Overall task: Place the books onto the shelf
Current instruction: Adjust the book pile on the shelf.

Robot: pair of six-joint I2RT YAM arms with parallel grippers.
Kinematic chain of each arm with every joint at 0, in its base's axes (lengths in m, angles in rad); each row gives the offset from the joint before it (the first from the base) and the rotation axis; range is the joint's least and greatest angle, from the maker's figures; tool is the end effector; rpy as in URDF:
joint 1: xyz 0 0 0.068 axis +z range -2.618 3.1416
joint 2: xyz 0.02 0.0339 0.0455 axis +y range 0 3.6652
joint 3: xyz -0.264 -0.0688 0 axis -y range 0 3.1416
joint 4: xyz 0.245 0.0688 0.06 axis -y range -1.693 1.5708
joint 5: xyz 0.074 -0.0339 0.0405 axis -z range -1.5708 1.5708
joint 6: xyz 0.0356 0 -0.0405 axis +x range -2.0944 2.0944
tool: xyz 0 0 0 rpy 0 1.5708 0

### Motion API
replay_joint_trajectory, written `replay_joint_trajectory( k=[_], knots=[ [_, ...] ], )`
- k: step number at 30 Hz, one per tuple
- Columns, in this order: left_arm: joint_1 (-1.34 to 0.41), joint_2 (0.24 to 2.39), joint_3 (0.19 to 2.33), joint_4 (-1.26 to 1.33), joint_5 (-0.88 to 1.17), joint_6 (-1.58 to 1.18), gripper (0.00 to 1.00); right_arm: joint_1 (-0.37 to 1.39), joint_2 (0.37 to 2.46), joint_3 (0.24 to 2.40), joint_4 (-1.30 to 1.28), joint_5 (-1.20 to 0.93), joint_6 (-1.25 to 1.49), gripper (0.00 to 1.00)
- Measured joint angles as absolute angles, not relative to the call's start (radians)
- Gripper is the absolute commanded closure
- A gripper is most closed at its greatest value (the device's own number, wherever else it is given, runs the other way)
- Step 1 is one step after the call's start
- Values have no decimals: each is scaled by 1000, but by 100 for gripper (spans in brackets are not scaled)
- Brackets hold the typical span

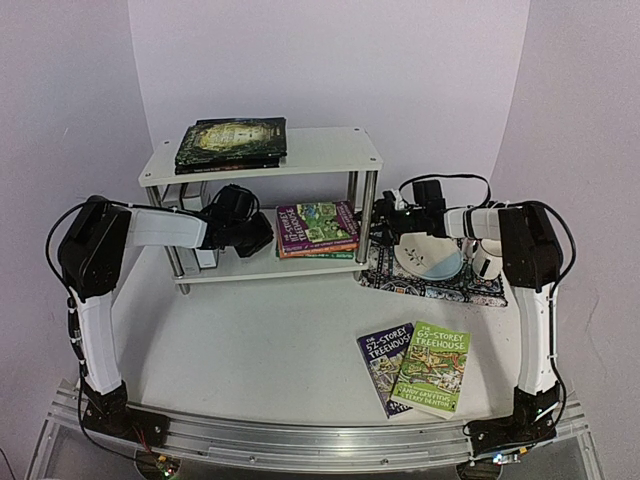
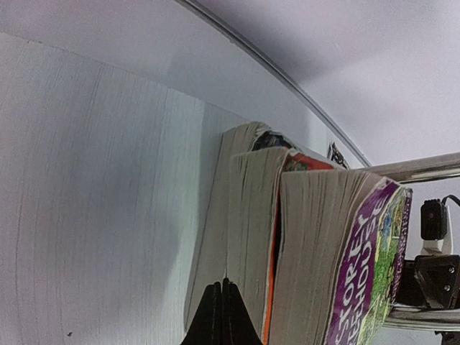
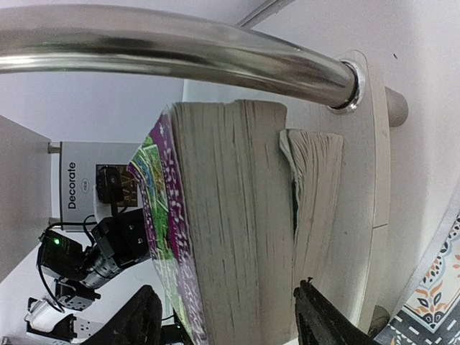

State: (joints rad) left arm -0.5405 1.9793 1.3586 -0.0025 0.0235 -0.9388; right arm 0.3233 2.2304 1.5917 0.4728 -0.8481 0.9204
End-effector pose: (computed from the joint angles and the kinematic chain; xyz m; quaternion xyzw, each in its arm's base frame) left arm 0.3838 -0.2313 0.1981 -0.1708 0.8733 -0.3152 0.3300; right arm 0.4755 0.1875 0.2081 -0.0495 0.7431 0.5983 0.2957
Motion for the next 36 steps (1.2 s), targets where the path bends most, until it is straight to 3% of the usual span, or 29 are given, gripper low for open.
replay_joint_trajectory(
  k=[13, 15, 20, 22, 36],
  knots=[
    [-548, 1979, 1359, -43, -13, -918, 100, 304, 2151, 1541, 387, -849, 819, 31],
    [-548, 1979, 1359, -52, -20, -914, 100, 298, 2142, 1536, 389, -848, 811, 38],
    [-546, 1979, 1359, -57, -23, -911, 100, 278, 2110, 1502, 375, -838, 794, 89],
    [-545, 1979, 1359, -61, -22, -908, 100, 272, 2107, 1501, 356, -826, 777, 100],
    [-544, 1986, 1361, -64, 21, -908, 100, 297, 2123, 1521, 276, -821, 732, 100]
  ],
)
